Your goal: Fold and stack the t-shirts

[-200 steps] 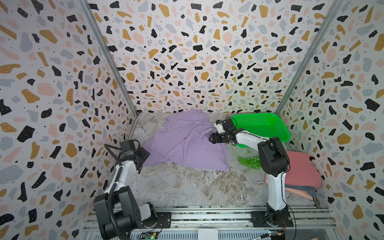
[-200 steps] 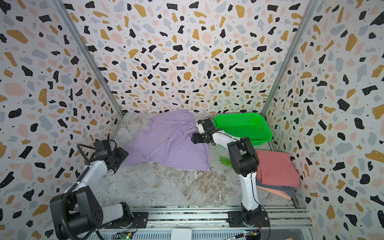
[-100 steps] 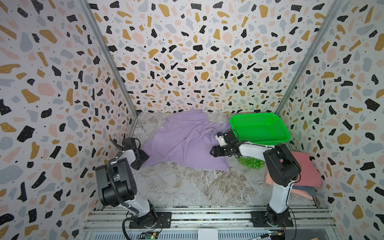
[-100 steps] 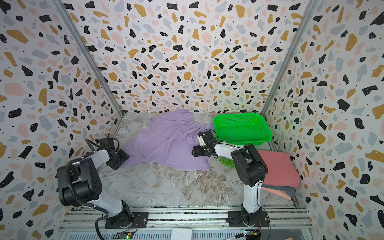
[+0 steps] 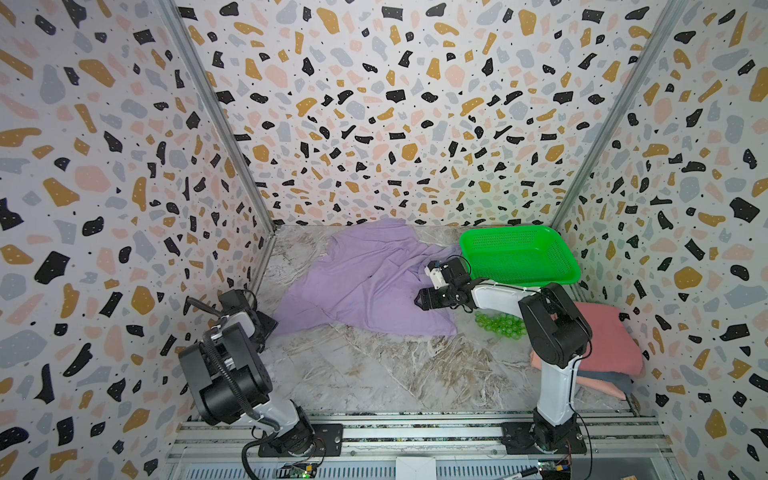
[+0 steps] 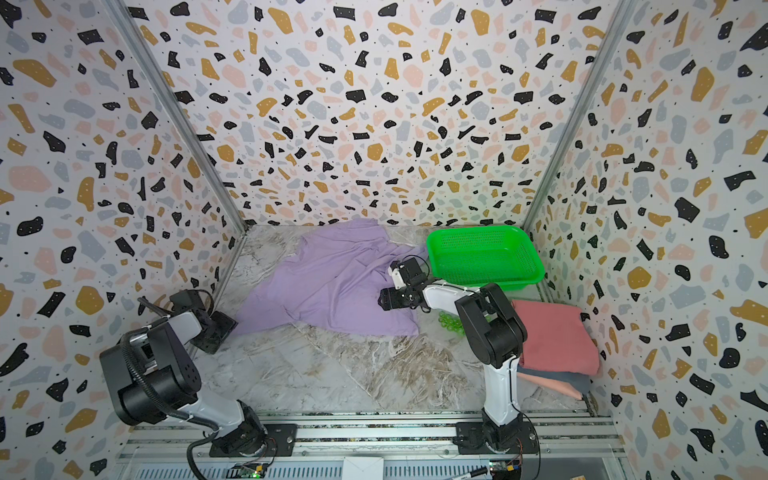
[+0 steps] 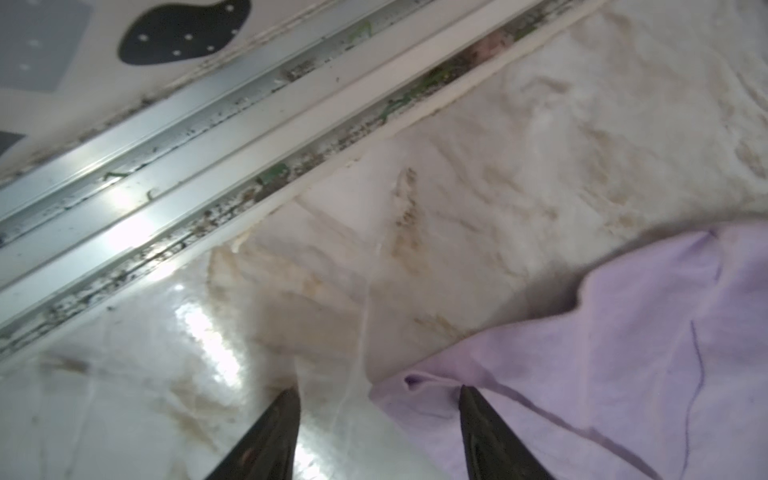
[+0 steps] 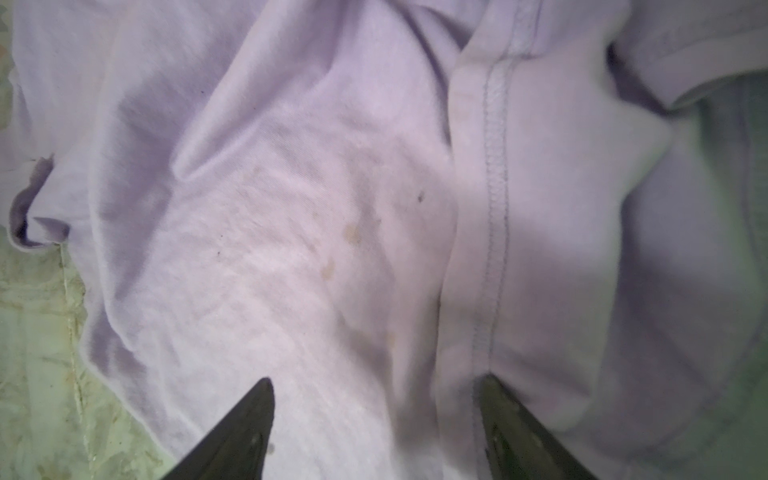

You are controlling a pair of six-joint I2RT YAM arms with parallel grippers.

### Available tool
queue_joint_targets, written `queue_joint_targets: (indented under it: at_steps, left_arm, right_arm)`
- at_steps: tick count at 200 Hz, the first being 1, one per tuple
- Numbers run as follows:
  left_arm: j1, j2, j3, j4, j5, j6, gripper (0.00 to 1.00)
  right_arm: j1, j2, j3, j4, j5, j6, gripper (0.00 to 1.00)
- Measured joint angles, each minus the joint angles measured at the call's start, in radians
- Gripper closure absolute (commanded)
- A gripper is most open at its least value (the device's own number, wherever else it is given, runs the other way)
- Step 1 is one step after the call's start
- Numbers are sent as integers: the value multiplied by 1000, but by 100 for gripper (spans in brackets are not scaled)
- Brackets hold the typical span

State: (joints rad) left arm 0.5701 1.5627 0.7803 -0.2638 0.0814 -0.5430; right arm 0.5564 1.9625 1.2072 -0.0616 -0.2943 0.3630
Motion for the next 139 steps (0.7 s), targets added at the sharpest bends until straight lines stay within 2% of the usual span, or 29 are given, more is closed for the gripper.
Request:
queue_joint_targets:
  at_steps: [14,31,67,83,104,139]
  left_arm:
    - [0,3,0,13,20,-6,38]
    - [0,14,1,35,40,-14,46]
    - [0,53,12,80,71,-19,83]
    - [0,60,11,83,80,-21,94]
    - [0,57,8,89,92,-23,99]
    - [0,40,-13,95,100,-29,100]
  right_arm:
    - [-2,-11,-14,4,15,2,19]
    - [-7,-45,-54,0,35,13,15]
    - [-39,-167,-175,-61,115,58,15]
    - [-50,-209,-203,-108,155,84,15]
    - [-43,-241,-212,-168,190,117,16]
    - [43,-287,-269,-217,217,169,18]
